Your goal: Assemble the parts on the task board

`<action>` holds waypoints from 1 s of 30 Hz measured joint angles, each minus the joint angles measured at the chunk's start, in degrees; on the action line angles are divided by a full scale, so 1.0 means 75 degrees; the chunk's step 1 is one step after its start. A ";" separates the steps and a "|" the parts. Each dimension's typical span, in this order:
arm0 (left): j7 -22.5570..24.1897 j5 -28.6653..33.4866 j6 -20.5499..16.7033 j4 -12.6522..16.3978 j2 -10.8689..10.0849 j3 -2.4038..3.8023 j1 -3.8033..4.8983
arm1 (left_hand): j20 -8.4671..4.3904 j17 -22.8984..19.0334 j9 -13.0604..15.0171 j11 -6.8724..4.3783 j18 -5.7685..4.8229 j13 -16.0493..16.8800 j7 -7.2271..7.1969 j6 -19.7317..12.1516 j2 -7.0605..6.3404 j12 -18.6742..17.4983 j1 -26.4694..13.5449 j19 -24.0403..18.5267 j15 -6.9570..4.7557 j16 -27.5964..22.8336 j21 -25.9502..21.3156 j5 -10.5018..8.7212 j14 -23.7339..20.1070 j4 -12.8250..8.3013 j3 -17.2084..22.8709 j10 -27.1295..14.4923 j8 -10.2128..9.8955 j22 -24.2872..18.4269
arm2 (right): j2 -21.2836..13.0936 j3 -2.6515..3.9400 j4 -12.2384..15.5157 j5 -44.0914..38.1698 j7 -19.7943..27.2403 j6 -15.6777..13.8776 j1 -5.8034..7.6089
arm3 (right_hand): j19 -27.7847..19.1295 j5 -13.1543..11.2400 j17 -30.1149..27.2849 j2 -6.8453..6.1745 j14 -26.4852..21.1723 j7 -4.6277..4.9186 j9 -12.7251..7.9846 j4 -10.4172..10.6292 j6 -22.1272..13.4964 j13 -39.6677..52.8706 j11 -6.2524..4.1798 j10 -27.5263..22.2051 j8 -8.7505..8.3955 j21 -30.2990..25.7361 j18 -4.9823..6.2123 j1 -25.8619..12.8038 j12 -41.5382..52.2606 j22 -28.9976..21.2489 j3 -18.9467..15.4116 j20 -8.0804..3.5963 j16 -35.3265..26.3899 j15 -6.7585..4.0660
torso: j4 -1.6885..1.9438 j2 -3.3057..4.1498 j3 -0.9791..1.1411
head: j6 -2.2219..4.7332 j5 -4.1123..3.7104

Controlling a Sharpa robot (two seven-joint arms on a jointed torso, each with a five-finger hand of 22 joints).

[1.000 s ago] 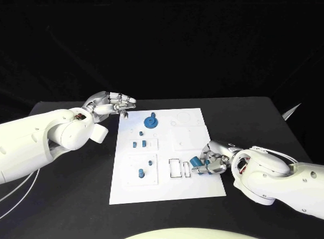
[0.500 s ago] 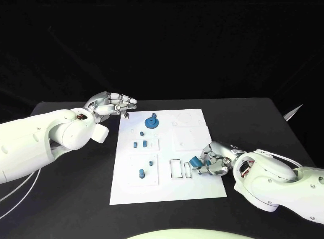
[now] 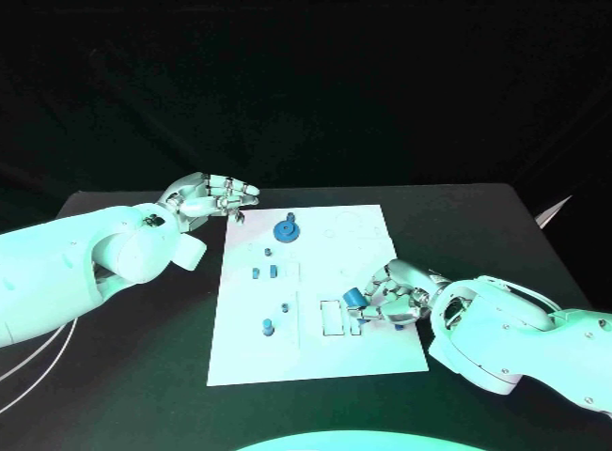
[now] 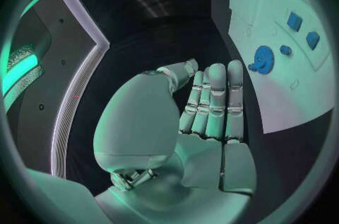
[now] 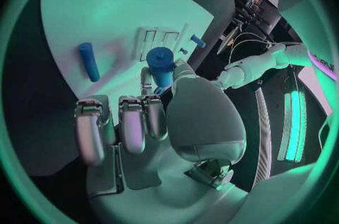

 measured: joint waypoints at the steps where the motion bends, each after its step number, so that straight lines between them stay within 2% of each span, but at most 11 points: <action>1: -0.0001 0.0000 0.0000 0.0003 0.0002 0.0000 0.0000 | 0.0000 0.0000 0.0000 0.0000 0.0000 0.0000 0.0000 0.0000 0.0000 0.0000 0.0000 0.0000 0.0000 0.0000 0.0000 0.0000 0.0000 0.0000 0.0000 0.0000 0.0000 0.0000 | 0.0067 0.0000 -0.0033 0.0090 0.0000 0.0018 0.0002 | 0.0000 -0.0001 0.0000 0.0026 0.0000 0.0000 -0.0003 0.0000 0.0000 0.0000 0.0000 0.0000 0.0001 0.0000 0.0000 -0.0026 0.0000 0.0000 0.0000 0.0000 0.0000 0.0000 | 0.0000 0.0001 0.0000 | -0.0004 0.0001; 12: -0.0007 0.0001 0.0004 0.0018 0.0011 -0.0001 0.0000 | 0.0000 0.0000 -0.0001 0.0001 0.0001 0.0000 0.0000 0.0000 0.0000 0.0000 0.0000 0.0000 0.0000 0.0000 0.0000 0.0000 0.0000 0.0000 0.0000 0.0000 0.0000 0.0001 | 0.0599 -0.0001 -0.0331 0.0448 -0.0019 0.0235 -0.0025 | 0.0000 -0.0018 0.0000 0.0145 0.0027 0.0027 -0.0022 0.0001 0.0027 0.0006 -0.0032 0.0023 0.0072 0.0000 0.0000 -0.0153 0.0000 -0.0001 0.0000 0.0001 0.0000 -0.0027 | 0.0004 0.0001 -0.0003 | -0.0034 0.0021; 16: -0.0011 0.0001 0.0006 0.0023 0.0006 0.0000 0.0000 | 0.0000 0.0000 -0.0001 0.0000 0.0000 0.0001 0.0000 0.0000 0.0000 0.0000 0.0000 0.0000 0.0000 0.0000 0.0000 0.0000 0.0000 0.0000 0.0000 0.0001 0.0000 0.0001 | 0.0699 -0.0003 -0.0432 0.0484 -0.0038 0.0331 -0.0041 | 0.0000 -0.0019 -0.0001 0.0072 0.0027 0.0027 0.0016 0.0002 0.0028 0.0006 -0.0054 0.0001 0.0139 0.0000 0.0000 -0.0264 0.0000 -0.0001 0.0000 0.0001 0.0000 -0.0027 | 0.0004 0.0002 -0.0004 | -0.0054 0.0029; 25: -0.0025 0.0002 0.0010 0.0030 0.0000 0.0000 0.0000 | 0.0000 0.0001 0.0006 0.0001 0.0000 -0.0007 0.0000 0.0000 0.0000 0.0000 0.0000 0.0000 0.0000 0.0000 -0.0029 0.0000 0.0000 0.0000 0.0000 0.0001 0.0033 0.0001 | 0.0858 -0.0003 -0.0542 0.0494 -0.0049 0.0459 -0.0046 | 0.0000 -0.0019 -0.0001 0.0093 -0.0001 0.0023 0.0024 0.0000 0.0087 0.0005 -0.0054 0.0000 0.0141 0.0000 -0.0001 -0.0383 0.0000 -0.0001 -0.0051 0.0001 -0.0001 -0.0054 | -0.0001 0.0002 -0.0001 | -0.0111 0.0048; 30: -0.0034 0.0002 0.0012 0.0033 -0.0010 0.0000 0.0000 | 0.0000 0.0000 0.0006 0.0001 0.0000 -0.0007 0.0000 0.0000 0.0000 0.0000 0.0000 0.0000 0.0000 0.0000 -0.0029 0.0000 0.0000 0.0000 0.0000 0.0001 0.0035 0.0002 | 0.0893 -0.0003 -0.0609 0.0476 -0.0049 0.0499 -0.0047 | 0.0000 -0.0019 -0.0001 0.0103 -0.0001 0.0001 0.0027 0.0000 0.0110 0.0005 -0.0082 0.0029 0.0197 0.0000 0.0000 -0.0494 0.0000 0.0005 -0.0051 -0.0054 -0.0001 -0.0054 | -0.0002 0.0003 0.0001 | -0.0119 0.0064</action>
